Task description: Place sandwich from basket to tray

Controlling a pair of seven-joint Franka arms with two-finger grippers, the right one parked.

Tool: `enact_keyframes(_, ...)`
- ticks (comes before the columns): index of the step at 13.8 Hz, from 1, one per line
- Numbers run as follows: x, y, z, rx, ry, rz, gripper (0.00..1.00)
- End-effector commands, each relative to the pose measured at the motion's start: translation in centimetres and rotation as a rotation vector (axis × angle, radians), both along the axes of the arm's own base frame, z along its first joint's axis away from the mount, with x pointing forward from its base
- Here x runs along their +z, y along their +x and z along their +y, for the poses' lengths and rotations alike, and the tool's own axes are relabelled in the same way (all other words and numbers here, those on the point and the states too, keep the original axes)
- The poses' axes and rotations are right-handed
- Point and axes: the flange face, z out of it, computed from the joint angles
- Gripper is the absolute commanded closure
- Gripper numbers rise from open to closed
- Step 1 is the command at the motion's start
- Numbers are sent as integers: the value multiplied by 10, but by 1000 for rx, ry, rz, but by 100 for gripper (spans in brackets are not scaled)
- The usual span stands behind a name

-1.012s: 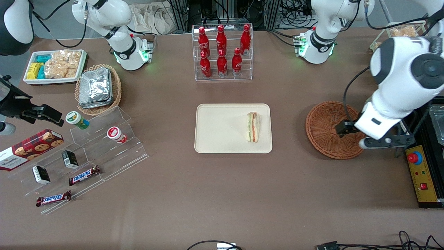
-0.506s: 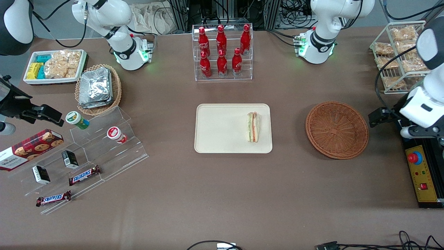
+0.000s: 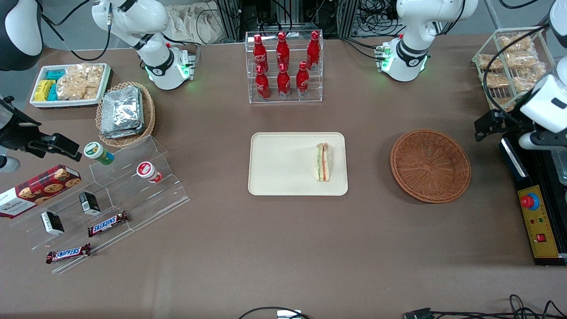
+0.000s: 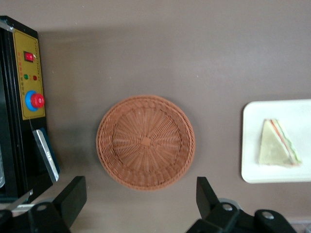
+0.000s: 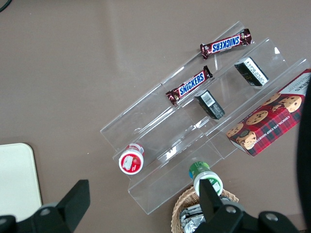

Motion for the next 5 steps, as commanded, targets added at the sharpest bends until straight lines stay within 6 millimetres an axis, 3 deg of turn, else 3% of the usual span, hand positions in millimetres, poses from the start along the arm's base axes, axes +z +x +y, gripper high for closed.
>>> enact_keyframes(1, 16, -17, 4, 2, -16, 8, 0)
enact_keyframes(5, 19, -21, 10, 13, -35, 13, 0)
